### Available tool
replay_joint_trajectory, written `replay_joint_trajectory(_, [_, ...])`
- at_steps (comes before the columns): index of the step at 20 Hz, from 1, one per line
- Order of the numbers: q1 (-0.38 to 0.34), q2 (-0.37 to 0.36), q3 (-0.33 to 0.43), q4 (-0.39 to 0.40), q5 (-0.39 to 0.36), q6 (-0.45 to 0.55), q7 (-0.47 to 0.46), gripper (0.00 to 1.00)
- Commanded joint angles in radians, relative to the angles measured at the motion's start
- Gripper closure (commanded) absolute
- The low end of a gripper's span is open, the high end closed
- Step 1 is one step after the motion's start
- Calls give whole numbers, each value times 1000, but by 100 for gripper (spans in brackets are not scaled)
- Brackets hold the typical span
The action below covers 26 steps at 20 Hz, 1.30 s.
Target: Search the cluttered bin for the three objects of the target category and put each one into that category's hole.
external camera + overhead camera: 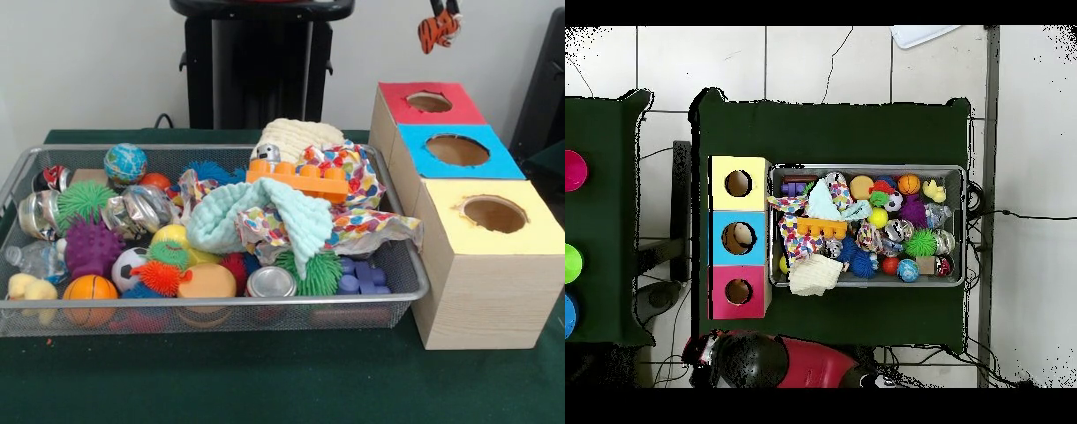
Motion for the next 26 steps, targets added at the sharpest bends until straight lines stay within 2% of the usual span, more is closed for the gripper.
replay_joint_trajectory(1, [-23, 4, 15, -141, 63, 93, 195, 100])
replay_joint_trajectory(13, [-54, 13, 42, -141, 56, 86, 186, 100])
replay_joint_trajectory(16, [-41, 24, -3, -162, 41, 102, 160, 100])
replay_joint_trajectory(22, [-37, 54, -32, -182, 27, 94, 135, 100])
replay_joint_trajectory(26, [-45, 58, -22, -188, 29, 89, 137, 100])
